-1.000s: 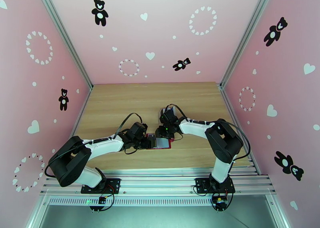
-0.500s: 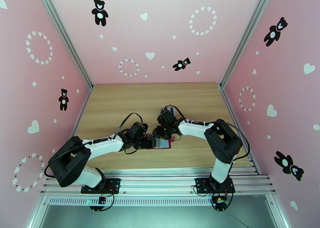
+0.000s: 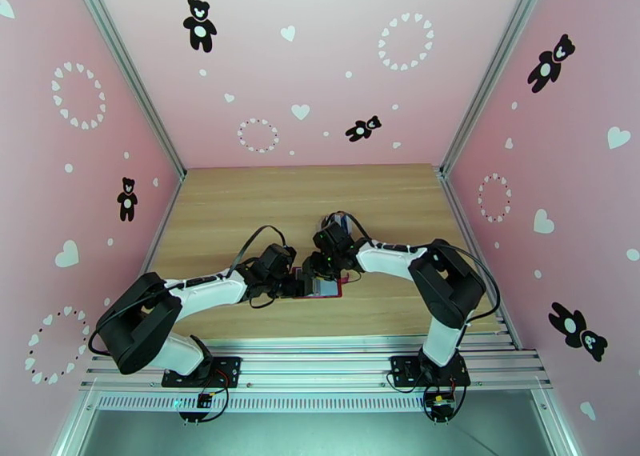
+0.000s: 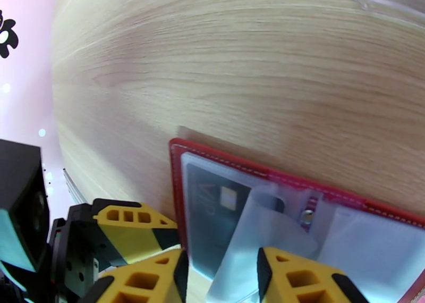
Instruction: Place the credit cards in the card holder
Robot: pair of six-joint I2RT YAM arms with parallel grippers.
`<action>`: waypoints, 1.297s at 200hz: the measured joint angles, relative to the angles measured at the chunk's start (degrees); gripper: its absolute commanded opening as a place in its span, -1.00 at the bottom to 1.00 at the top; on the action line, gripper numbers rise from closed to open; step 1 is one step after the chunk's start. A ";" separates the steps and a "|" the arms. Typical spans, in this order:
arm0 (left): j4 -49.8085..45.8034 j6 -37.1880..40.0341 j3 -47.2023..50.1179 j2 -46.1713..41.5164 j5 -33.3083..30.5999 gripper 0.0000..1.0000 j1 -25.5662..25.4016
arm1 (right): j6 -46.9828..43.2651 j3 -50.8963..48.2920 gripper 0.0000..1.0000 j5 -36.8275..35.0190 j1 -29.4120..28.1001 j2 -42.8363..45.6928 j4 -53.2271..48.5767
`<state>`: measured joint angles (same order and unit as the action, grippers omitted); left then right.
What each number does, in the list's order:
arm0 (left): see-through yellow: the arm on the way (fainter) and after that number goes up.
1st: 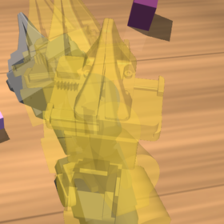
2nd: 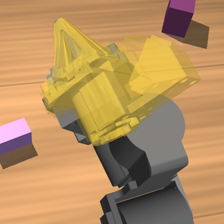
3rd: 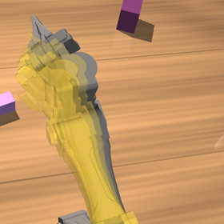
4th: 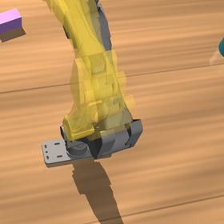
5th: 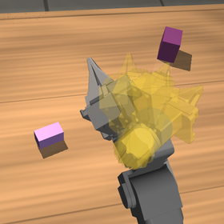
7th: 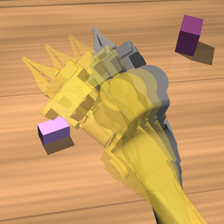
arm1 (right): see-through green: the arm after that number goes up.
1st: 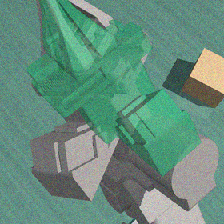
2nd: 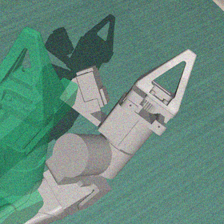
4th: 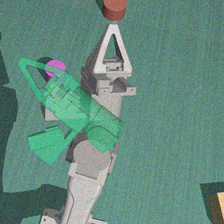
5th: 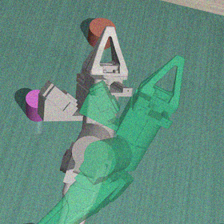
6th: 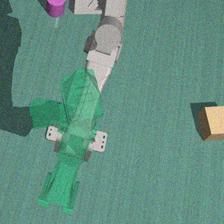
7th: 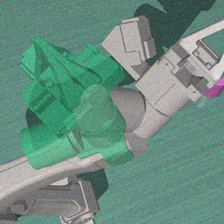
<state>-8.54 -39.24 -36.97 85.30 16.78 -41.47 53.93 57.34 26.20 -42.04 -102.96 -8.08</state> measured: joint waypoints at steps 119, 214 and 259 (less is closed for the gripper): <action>0.00 0.00 -0.13 0.61 -0.92 0.54 -0.37 | 0.55 0.20 -0.18 0.94 0.00 1.44 0.52; -0.42 0.00 -0.76 1.73 -1.27 0.48 -0.35 | -0.52 0.70 -0.16 0.39 1.90 7.26 -2.32; -0.57 0.00 -0.85 1.66 -1.36 0.47 -0.37 | -1.44 -1.44 -0.16 -0.11 4.17 9.92 -3.82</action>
<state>-9.10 -39.24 -37.82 86.96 15.42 -41.85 52.49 55.90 26.09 -37.87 -93.03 -11.90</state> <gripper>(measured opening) 0.736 0.421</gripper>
